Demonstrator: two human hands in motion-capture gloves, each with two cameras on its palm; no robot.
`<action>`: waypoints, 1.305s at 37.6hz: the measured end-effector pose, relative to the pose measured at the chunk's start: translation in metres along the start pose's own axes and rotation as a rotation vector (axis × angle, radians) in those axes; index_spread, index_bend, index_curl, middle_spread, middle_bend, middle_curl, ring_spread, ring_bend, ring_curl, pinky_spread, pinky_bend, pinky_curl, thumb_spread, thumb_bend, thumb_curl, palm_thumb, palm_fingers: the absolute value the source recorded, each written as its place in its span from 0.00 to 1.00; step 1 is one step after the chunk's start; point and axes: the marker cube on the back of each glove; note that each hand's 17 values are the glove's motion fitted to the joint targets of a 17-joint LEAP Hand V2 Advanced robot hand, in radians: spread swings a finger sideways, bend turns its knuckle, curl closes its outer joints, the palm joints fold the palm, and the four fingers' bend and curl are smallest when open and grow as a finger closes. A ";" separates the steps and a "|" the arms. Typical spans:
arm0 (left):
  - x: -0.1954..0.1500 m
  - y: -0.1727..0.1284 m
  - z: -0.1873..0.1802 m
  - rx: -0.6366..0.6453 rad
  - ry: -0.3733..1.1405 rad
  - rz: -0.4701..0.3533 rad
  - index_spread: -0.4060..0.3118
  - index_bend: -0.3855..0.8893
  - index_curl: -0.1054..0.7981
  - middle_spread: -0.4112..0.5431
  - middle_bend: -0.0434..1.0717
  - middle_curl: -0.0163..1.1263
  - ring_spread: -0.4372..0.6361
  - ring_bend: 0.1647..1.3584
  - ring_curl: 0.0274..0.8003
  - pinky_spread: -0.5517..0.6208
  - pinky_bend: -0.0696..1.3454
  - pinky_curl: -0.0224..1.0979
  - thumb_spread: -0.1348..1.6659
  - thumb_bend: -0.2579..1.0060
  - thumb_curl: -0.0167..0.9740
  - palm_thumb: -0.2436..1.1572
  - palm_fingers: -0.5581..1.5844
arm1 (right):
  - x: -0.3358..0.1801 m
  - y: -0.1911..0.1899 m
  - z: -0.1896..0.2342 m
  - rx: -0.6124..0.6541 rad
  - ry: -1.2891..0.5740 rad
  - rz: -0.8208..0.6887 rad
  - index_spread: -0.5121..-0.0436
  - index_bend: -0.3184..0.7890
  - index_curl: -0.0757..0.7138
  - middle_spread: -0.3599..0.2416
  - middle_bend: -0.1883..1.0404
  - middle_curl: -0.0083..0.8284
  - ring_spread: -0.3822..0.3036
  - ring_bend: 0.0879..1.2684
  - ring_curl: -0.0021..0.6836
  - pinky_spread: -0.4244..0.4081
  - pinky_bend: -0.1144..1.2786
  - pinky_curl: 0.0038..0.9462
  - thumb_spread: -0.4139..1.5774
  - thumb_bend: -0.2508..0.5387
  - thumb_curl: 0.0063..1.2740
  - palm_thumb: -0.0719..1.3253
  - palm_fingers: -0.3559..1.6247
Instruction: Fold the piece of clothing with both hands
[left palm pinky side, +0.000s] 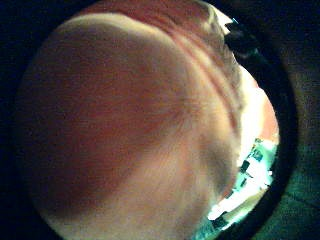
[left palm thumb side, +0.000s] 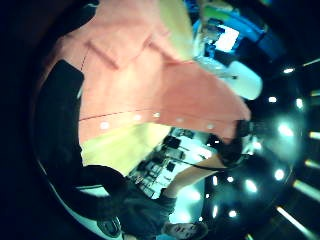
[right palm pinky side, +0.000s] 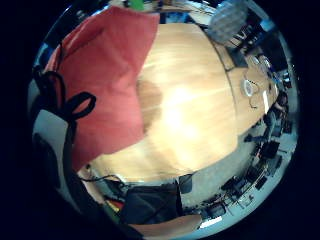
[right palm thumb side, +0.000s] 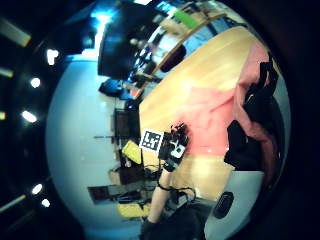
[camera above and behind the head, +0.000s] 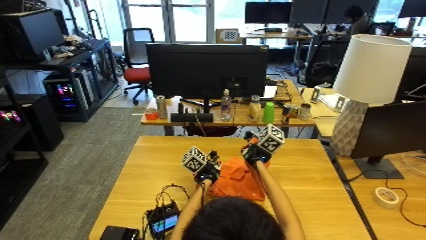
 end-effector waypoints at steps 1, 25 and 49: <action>0.003 0.000 -0.007 0.028 0.058 0.066 0.44 0.46 0.44 0.49 0.20 0.31 0.54 0.40 0.37 0.59 0.36 0.33 0.84 0.24 0.20 0.25 0.39 | -0.007 -0.010 0.013 -0.001 -0.011 -0.016 0.61 0.44 0.61 0.34 0.52 0.67 0.22 0.57 0.74 0.15 0.58 0.47 0.69 0.32 0.26 0.89 0.85; -0.004 0.058 -0.147 0.614 0.314 0.251 0.47 0.43 0.52 0.48 0.17 0.29 0.49 0.35 0.37 0.55 0.32 0.34 0.96 0.40 0.25 0.42 0.45 | -0.133 0.088 0.176 -0.531 -0.588 0.031 0.65 0.31 0.48 0.43 0.41 0.59 0.27 0.54 0.67 0.17 0.60 0.45 0.69 0.28 0.32 0.81 0.72; 0.021 0.049 -0.120 0.543 -0.269 -0.019 0.47 0.43 0.51 0.51 0.17 0.27 0.53 0.35 0.39 0.58 0.33 0.36 0.93 0.36 0.23 0.34 0.42 | -0.053 0.087 0.021 -0.123 -0.229 -0.280 0.60 0.40 0.45 0.52 0.31 0.54 0.44 0.31 0.56 0.52 0.43 0.37 0.78 0.30 0.34 0.77 0.59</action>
